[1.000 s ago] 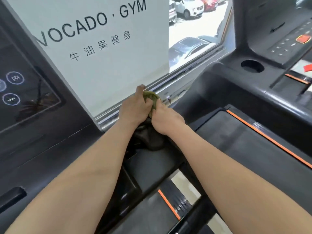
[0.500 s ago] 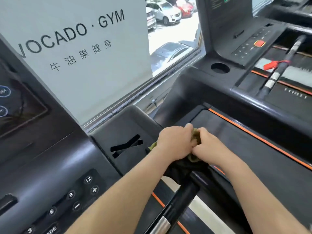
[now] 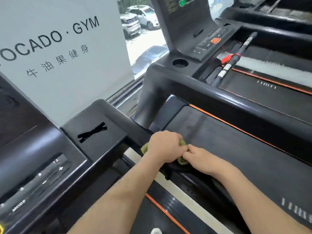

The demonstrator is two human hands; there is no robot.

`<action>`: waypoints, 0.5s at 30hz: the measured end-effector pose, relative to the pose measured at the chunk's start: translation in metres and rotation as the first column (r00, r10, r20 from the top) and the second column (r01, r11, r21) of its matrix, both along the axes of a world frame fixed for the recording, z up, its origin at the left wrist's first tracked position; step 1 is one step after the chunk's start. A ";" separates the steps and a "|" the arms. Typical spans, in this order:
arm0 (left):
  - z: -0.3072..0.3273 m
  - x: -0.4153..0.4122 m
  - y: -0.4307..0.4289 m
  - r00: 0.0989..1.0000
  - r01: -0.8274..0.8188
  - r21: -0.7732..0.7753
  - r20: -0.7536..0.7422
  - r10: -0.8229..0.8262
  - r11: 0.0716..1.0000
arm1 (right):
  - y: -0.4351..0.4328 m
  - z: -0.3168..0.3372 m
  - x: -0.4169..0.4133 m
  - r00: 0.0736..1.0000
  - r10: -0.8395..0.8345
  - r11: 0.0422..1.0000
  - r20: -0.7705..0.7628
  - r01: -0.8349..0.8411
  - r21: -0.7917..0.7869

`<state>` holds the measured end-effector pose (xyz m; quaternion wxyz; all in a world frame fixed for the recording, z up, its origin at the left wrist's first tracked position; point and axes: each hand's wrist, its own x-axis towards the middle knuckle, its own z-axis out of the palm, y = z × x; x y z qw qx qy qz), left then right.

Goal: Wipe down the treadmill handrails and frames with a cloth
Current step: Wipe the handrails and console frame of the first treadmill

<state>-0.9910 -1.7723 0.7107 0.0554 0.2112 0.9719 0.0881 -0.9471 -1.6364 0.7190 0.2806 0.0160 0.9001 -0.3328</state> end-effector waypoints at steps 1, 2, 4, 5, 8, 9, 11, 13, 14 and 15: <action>-0.001 0.014 0.017 1.000 0.013 -0.012 -0.005 -0.013 1.000 | 0.016 -0.001 0.015 1.000 0.006 1.000 0.003 -0.006 0.011; -0.002 0.028 0.032 1.000 0.022 -0.026 -0.009 -0.022 0.999 | 0.032 -0.002 0.029 1.000 0.011 1.000 0.005 -0.012 0.018; -0.004 0.056 0.062 0.999 0.033 -0.047 -0.025 -0.034 0.998 | 0.061 -0.002 0.058 1.000 0.018 0.999 0.012 -0.019 0.031; -0.005 0.070 0.077 0.998 0.041 -0.051 -0.037 -0.043 0.998 | 0.077 -0.002 0.073 1.000 0.018 0.999 0.016 -0.019 0.034; -0.008 0.110 0.119 0.997 0.054 -0.046 -0.043 -0.056 0.997 | 0.119 -0.005 0.113 0.999 0.025 0.999 0.037 -0.026 0.034; -0.008 0.122 0.132 0.998 0.052 -0.046 -0.036 -0.053 0.998 | 0.132 -0.006 0.126 0.999 0.028 0.999 0.036 -0.029 0.031; -0.008 0.146 0.155 0.999 0.039 -0.047 -0.025 -0.040 0.998 | 0.156 -0.008 0.150 0.999 0.024 0.999 0.038 -0.025 0.039; -0.008 0.167 0.176 0.999 0.031 -0.044 -0.025 -0.032 0.999 | 0.177 -0.008 0.172 0.999 0.018 0.999 0.034 -0.020 0.046; -0.007 0.177 0.186 0.999 0.033 -0.039 -0.023 -0.034 0.999 | 0.186 -0.007 0.183 0.999 0.011 0.999 0.031 -0.012 0.046; -0.008 0.187 0.196 0.999 0.035 -0.034 -0.020 -0.036 0.999 | 0.195 -0.007 0.194 1.000 0.000 0.999 0.029 -0.001 0.045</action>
